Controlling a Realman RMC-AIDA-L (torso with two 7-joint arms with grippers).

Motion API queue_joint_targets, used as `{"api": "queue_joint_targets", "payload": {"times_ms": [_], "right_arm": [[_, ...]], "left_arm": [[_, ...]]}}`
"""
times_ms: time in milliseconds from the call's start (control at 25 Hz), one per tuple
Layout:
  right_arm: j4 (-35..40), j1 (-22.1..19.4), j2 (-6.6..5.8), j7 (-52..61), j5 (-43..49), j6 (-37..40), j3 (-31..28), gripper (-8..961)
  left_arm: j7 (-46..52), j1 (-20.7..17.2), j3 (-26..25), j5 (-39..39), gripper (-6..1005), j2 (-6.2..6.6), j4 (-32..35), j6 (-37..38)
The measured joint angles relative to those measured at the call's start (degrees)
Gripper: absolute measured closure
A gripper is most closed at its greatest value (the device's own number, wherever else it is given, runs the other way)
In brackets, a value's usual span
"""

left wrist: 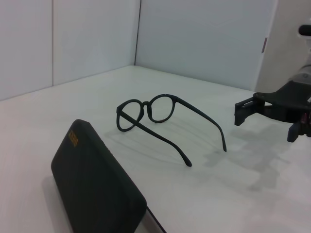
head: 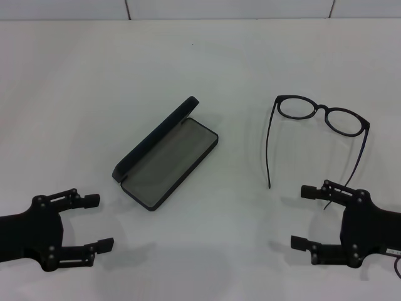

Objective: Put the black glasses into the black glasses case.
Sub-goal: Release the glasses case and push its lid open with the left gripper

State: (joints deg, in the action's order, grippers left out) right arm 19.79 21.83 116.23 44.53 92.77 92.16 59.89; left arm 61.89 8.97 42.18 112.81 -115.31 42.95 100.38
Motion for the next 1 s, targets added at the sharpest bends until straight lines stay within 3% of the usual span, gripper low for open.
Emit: {"api": "queue_joint_targets", "payload": {"times_ms": [600,800,840,1000], "right_arm": [[-0.64,0.68,-0.04,-0.5,-0.06,-0.07,0.04,70],[-0.65,0.73,-0.04,-0.5,-0.05,-0.06,0.04,70],[-0.64,0.73,-0.04,-0.5,-0.05,-0.03,0.08,70],[-0.64,0.75,-0.04,-0.37,-0.05,0.05,0.17,70]], "left_arm": [[0.76,-0.01,-0.22,0.0,138,-0.17,-0.07,0.0],[7.52,0.47,-3.89,-0.82,137,-0.46,0.17,1.59],[17.19,1.96,-7.3,-0.89,137,0.35,0.38,3.76],[31.65,4.68,-8.75,-0.5,137,2.5,1.45,4.44]]}}
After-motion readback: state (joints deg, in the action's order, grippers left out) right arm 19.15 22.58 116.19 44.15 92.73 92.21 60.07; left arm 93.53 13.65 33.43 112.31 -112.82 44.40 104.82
